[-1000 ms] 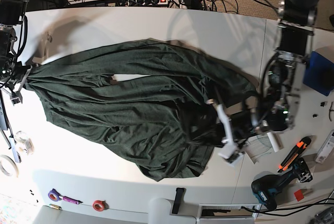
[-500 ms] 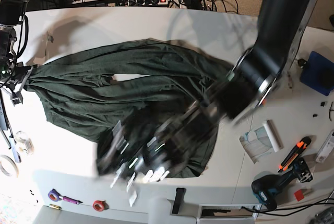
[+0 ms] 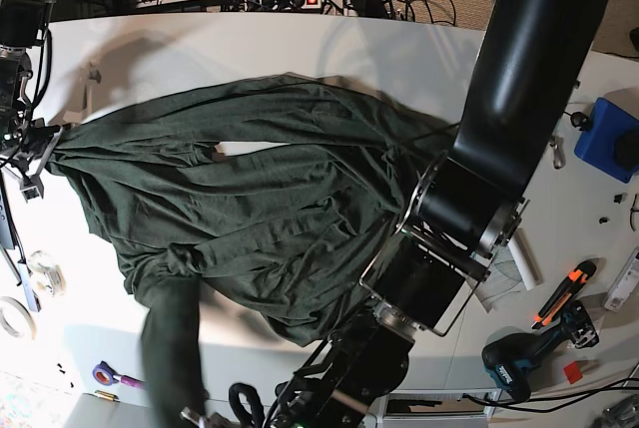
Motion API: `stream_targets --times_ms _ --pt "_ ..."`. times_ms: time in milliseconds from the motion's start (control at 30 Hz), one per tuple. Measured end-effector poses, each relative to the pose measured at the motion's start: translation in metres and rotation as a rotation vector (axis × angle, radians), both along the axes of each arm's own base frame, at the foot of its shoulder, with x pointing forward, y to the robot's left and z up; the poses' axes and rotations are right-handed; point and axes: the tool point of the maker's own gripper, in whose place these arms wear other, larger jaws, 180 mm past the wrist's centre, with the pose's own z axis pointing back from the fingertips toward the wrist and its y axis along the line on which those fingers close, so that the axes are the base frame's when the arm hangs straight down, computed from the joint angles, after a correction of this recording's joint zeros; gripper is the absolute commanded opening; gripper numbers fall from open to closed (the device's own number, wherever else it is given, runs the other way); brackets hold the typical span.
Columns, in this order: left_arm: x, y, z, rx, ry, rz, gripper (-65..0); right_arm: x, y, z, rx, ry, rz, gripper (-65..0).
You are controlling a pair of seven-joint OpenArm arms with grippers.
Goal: Layout the t-shirt on the table in an organized manner, then fold the t-shirt properly
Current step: 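Pull the grasped hem outward with the left gripper to spread the shirt, then drag the grasped sleeve with the left gripper away from the right gripper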
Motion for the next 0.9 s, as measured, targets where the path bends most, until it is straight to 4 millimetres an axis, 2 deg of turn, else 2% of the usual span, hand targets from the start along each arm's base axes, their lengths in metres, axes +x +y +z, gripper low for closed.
stream_targets --times_ms 33,67,167,200,267,333,433,533,600,733,800,900 --pt "-0.004 -0.001 -0.017 -0.005 0.048 -0.029 -22.9 0.0 0.001 0.0 0.006 -0.003 0.0 -65.0" --pt "-0.008 0.003 -0.043 0.003 0.108 -0.052 -22.9 0.0 0.001 -0.001 0.005 0.001 -0.001 -65.0" --pt "-0.016 0.047 -0.151 0.079 0.341 -0.013 -22.9 -0.001 0.0 0.0 0.001 0.003 -0.002 -65.0" --pt "-0.022 0.061 -0.18 0.098 0.405 -0.01 -22.9 -0.001 -0.001 0.0 -0.002 0.004 -0.002 -65.0" --pt "-0.035 0.08 -0.216 0.087 0.482 -0.023 -23.0 0.0 0.0 0.0 0.002 0.001 0.0 -65.0" --pt "-0.051 0.087 -0.234 0.04 0.522 -0.08 -23.0 0.0 0.002 -0.001 0.007 0.001 -0.001 -65.0" --pt "-0.091 0.094 -0.256 -0.025 0.561 -0.223 -23.0 -0.001 0.0 -0.001 -0.002 0.006 -0.003 -65.0" --pt "-0.118 0.129 -0.284 -0.04 0.663 -0.19 -23.0 -0.001 0.001 -0.001 0.004 0.003 -0.002 -65.0" --pt "-0.124 0.159 -0.281 -0.064 0.655 -0.164 -23.7 0.0 0.002 -0.001 0.006 0.002 -0.002 -65.0" --pt "-0.146 0.195 -0.257 -0.09 0.538 -0.189 -33.4 0.0 0.001 -0.001 0.005 0.002 -0.002 -65.0" --pt "-0.159 0.216 -0.262 -0.061 0.538 -0.164 -33.5 -0.001 0.001 -0.001 0.004 0.003 -0.002 -65.0" --pt "-0.165 0.26 -0.277 -0.03 0.578 -0.046 -33.5 -0.001 0.001 -0.001 0.006 0.003 -0.002 -65.0"
